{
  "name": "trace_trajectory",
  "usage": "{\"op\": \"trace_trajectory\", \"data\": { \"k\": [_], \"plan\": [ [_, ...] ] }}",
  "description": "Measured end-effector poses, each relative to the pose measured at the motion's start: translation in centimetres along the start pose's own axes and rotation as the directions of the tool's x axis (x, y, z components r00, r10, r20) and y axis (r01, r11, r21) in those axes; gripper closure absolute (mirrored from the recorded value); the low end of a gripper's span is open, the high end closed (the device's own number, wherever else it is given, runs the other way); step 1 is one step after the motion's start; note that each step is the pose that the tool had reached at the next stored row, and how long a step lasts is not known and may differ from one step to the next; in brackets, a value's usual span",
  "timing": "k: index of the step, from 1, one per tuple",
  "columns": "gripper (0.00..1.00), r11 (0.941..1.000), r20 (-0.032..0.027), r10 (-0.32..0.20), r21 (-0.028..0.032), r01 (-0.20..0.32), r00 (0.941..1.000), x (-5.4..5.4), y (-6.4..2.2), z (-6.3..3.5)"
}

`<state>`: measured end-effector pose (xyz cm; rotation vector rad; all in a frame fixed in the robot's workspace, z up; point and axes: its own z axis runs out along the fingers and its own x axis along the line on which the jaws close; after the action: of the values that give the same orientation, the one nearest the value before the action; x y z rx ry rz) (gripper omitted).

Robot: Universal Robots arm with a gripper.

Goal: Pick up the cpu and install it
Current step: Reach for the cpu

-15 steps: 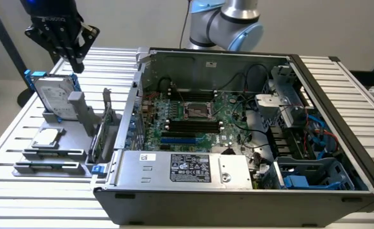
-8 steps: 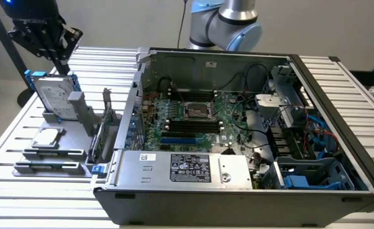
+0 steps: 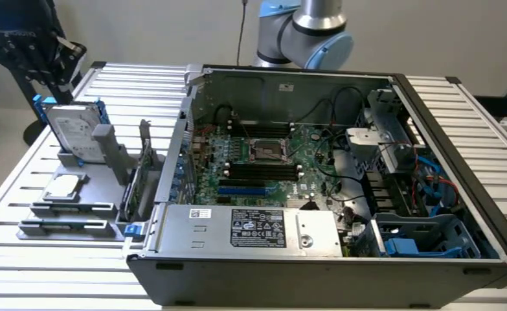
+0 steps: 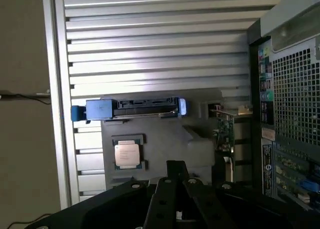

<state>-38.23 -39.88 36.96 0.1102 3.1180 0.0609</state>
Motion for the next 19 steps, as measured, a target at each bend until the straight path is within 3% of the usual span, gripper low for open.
{"op": "trace_trajectory", "data": {
  "k": [9,19],
  "plan": [
    [0.89,1.0000,0.0001,0.000,0.0024,0.000,1.0000,4.1,-0.31,0.69],
    [0.89,1.0000,-0.0001,-0.001,0.0024,0.001,1.0000,4.3,-0.33,0.69]
  ]
}}
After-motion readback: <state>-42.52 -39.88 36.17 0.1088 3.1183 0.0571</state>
